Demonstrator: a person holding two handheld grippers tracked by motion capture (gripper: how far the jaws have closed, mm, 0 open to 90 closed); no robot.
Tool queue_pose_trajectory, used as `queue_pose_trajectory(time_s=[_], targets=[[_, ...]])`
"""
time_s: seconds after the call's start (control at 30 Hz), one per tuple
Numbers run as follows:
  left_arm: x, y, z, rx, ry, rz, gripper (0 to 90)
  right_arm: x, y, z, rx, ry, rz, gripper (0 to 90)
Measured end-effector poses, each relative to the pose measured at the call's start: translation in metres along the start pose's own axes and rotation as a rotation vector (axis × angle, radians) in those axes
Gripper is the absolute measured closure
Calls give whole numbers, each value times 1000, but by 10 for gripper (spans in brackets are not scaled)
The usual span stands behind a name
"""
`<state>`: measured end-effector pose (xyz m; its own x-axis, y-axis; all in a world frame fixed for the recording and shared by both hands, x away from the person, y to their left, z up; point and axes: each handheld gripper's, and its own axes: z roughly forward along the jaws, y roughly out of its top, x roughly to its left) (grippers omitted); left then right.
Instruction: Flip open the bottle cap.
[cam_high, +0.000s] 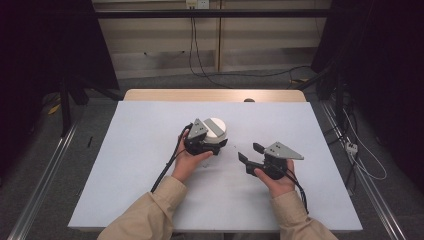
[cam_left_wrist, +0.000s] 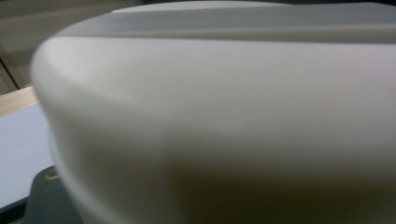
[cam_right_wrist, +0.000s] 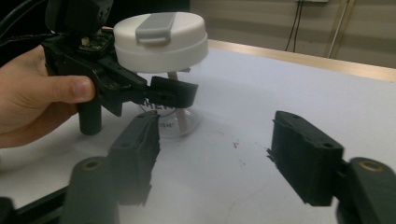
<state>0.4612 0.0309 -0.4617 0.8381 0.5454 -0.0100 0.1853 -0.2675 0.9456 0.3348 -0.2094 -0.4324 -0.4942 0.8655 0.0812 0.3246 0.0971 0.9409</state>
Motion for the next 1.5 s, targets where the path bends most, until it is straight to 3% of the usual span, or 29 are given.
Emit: queue_pose_trajectory(time_s=[0.07,0.47,0.7,1.23,1.5], targets=[[0,0,0,1,3,4,186,3,5,6,8,18,-5,449],[-1,0,0,2,5,11,186,9,19,25,23,72,6,693],[-2,0,0,-3,7,6,186,11,26,35,28,105,15,891],[-3,0,0,0,9,22,186,19,32,49,73,116,-11,900],[-4,-1,-2,-2,13,24,186,24,38,51,55,124,-23,900]])
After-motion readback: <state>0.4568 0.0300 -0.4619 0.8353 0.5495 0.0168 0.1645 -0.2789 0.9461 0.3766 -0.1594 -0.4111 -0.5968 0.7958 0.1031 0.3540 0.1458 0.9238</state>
